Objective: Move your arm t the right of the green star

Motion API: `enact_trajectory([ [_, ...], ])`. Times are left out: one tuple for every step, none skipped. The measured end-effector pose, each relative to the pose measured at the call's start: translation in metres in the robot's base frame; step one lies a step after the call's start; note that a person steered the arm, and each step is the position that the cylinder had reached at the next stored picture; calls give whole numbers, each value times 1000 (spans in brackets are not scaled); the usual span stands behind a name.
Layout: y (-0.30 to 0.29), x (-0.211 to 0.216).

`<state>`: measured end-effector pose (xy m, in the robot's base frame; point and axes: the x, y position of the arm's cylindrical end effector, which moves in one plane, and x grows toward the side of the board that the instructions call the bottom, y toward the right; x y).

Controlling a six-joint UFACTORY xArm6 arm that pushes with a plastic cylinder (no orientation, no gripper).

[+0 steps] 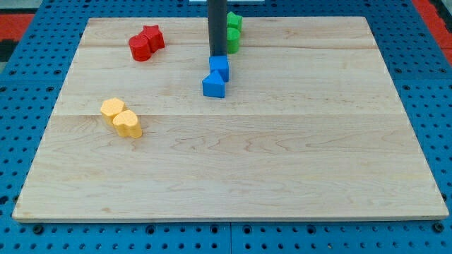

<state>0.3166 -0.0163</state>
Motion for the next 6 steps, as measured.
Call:
enact_trajectory([
  [0, 24],
  [0, 36],
  [48, 15],
  [111, -47],
  [118, -112],
  [105, -124],
])
